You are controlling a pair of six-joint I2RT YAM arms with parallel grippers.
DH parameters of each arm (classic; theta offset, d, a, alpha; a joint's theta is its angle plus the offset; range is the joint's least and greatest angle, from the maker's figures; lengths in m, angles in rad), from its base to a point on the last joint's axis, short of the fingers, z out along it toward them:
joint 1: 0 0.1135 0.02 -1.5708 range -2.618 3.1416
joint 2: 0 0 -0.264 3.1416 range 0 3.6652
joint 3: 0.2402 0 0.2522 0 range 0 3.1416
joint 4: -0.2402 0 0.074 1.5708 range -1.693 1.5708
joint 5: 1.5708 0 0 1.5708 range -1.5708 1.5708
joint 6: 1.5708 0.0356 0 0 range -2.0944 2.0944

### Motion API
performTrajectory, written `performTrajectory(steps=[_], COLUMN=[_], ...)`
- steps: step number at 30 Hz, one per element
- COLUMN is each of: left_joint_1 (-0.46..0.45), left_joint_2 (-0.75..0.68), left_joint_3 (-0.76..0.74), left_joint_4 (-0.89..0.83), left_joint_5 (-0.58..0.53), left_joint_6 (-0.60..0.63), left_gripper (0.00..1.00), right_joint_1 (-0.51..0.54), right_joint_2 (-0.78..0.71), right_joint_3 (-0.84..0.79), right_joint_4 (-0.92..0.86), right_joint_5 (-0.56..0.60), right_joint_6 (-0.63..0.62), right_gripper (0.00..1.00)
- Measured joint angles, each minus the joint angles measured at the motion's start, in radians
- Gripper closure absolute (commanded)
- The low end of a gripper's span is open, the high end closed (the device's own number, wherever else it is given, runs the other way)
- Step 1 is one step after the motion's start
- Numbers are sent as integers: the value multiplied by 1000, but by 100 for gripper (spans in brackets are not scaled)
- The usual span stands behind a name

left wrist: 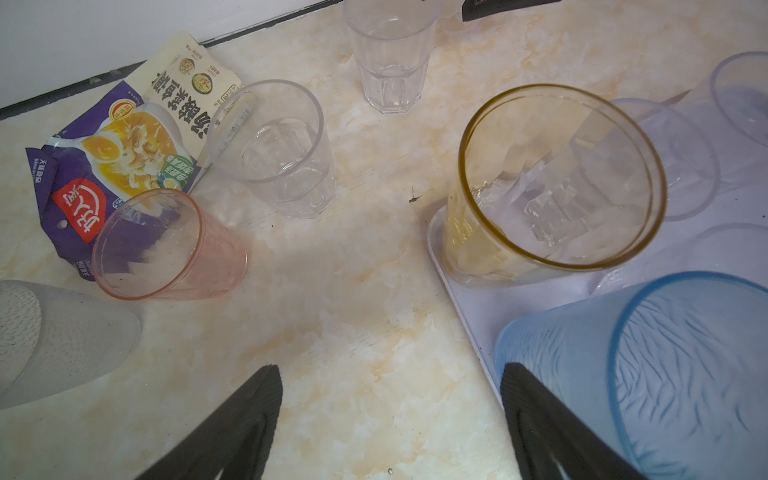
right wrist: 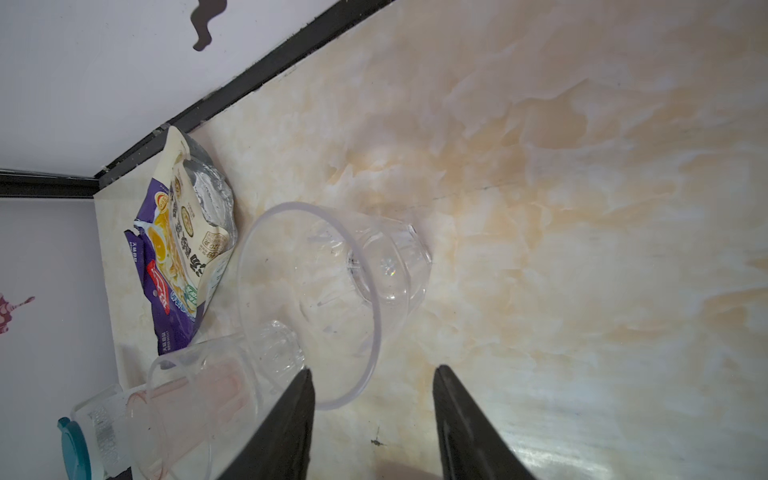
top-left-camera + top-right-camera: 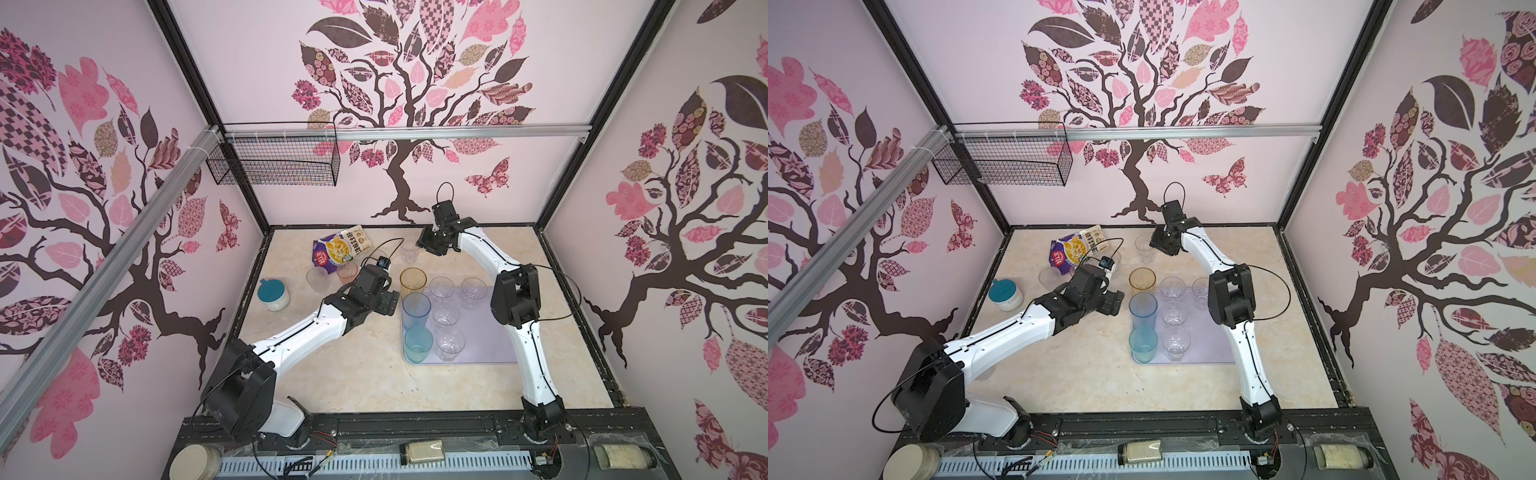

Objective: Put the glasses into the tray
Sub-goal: 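Lower the right gripper onto a clear glass near the wall and close it, then carry the clear glass over the tray with the right gripper while the left arm follows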

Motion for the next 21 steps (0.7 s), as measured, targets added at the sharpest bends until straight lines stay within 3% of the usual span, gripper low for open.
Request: performTrajectory(steps=[11,21], left_joint_1=[0,13], left_joint_2=[6,-3], left_joint_3=[0,0], left_joint_4=[-19,-21], left_joint_5=[-10,-39], left_joint_6=[-8,-7], left_gripper=[14,14], right_joint_1=[0,0], right_joint_2=[84,89], right_joint_3=[54,65], right_joint_4=[0,1], right_joint_5=[-10,-11], right_joint_6=[8,2], right_gripper=[53,82])
